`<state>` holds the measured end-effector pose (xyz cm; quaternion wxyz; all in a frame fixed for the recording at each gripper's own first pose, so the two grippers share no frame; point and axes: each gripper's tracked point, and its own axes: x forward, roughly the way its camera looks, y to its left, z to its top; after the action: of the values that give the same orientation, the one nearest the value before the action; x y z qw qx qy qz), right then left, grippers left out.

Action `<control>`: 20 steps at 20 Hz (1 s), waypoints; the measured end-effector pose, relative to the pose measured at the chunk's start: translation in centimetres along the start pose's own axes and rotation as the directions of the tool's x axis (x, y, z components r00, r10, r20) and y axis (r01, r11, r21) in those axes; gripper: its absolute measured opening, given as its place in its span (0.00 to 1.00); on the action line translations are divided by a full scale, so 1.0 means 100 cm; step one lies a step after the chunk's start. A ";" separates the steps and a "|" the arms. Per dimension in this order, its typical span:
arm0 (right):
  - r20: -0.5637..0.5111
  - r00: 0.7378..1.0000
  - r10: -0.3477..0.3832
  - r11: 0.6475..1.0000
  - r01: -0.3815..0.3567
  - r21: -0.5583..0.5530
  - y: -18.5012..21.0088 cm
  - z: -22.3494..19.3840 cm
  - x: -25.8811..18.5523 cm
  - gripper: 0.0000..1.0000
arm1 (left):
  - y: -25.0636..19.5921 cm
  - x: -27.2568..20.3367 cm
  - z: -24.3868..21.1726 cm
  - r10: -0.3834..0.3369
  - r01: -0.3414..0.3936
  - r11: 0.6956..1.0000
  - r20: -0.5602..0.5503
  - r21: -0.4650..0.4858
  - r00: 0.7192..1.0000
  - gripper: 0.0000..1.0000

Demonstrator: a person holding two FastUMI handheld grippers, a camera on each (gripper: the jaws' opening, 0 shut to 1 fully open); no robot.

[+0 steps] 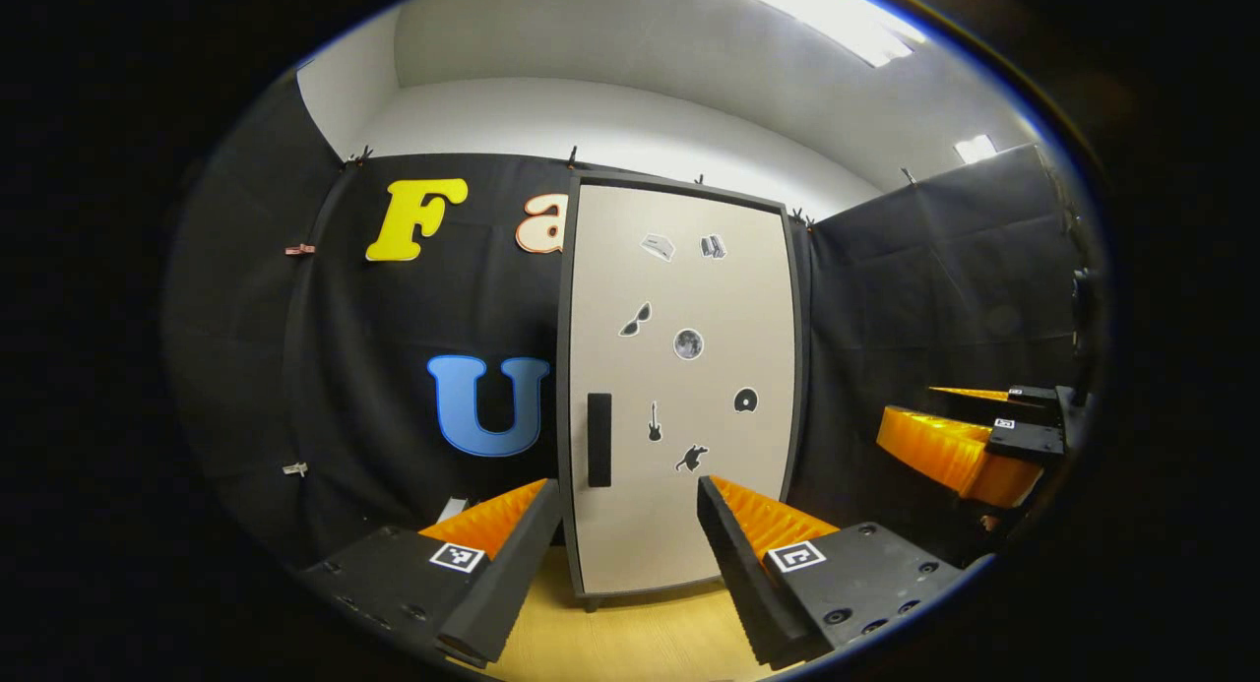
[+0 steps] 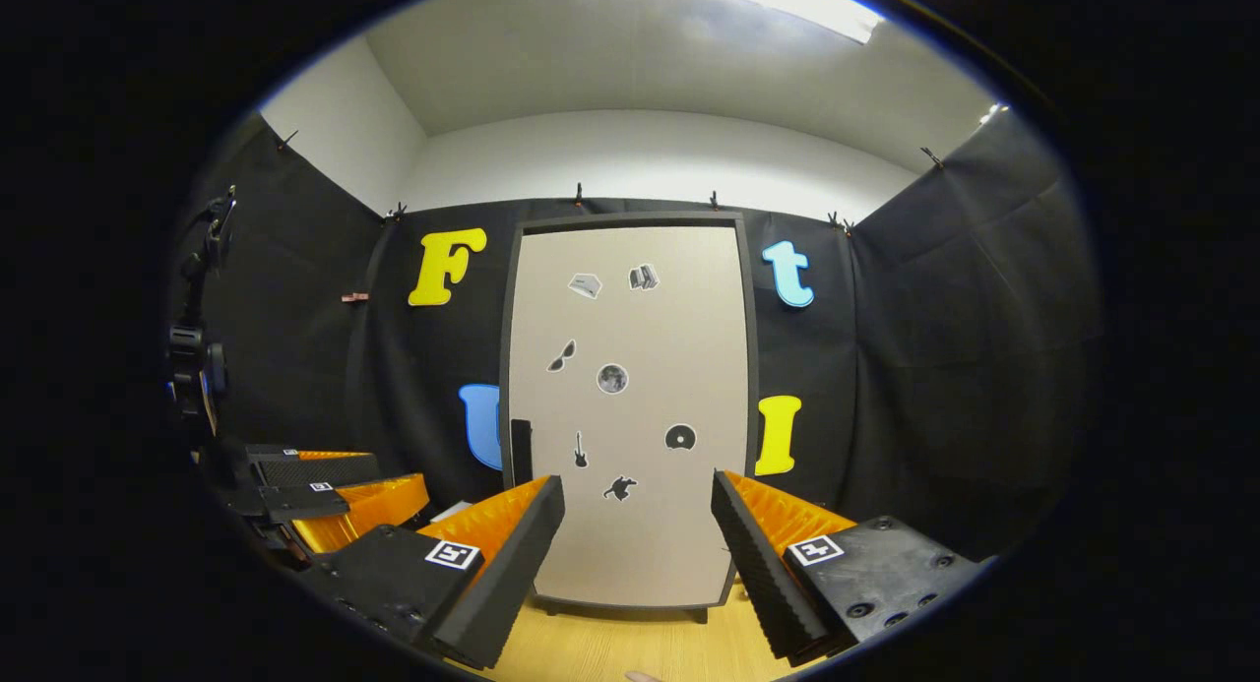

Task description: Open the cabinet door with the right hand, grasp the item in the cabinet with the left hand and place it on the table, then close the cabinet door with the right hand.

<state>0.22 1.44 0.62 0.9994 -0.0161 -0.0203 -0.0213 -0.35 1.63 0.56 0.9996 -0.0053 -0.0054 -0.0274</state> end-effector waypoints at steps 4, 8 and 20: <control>0.008 1.000 0.020 1.000 -0.020 0.001 0.016 -0.001 0.003 0.98 | 0.015 -0.008 0.000 0.016 -0.016 1.000 0.003 0.004 1.000 0.89; 0.003 1.000 0.026 1.000 -0.026 -0.016 0.035 -0.008 0.013 0.98 | 0.033 -0.019 -0.003 0.030 -0.030 1.000 -0.004 -0.005 1.000 0.89; -0.028 0.992 0.127 0.992 -0.127 0.010 0.132 -0.042 0.059 0.98 | 0.094 -0.039 -0.017 0.081 -0.081 0.997 -0.029 0.001 0.996 0.89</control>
<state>6.87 14.25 -3.71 0.9990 -0.0130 -0.0052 0.0421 -3.74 11.19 -1.31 0.9999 -0.0051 0.0094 0.0130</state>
